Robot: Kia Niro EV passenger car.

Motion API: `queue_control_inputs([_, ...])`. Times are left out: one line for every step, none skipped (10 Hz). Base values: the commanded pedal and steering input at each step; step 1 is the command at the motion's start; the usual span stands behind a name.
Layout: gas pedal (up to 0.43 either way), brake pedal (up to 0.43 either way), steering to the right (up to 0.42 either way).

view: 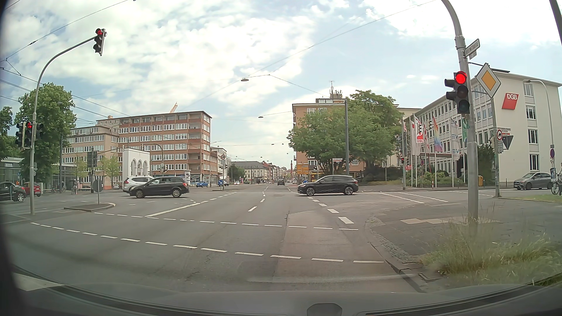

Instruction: Follow the waypoints while adhering to traffic rules and regulations

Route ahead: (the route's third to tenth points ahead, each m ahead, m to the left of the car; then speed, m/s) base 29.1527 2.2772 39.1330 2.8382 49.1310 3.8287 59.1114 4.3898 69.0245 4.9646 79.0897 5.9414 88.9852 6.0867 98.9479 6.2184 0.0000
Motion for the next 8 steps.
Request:
queue_control_inputs([0.0, 0.256, 0.0])
queue_control_inputs([0.0, 0.256, -0.001])
queue_control_inputs([0.0, 0.256, -0.001])
queue_control_inputs([0.0, 0.25, -0.001])
queue_control_inputs([0.0, 0.256, -0.001])
queue_control_inputs([0.0, 0.256, 0.0])
queue_control_inputs([0.0, 0.256, -0.001])
queue_control_inputs([0.0, 0.256, -0.001])
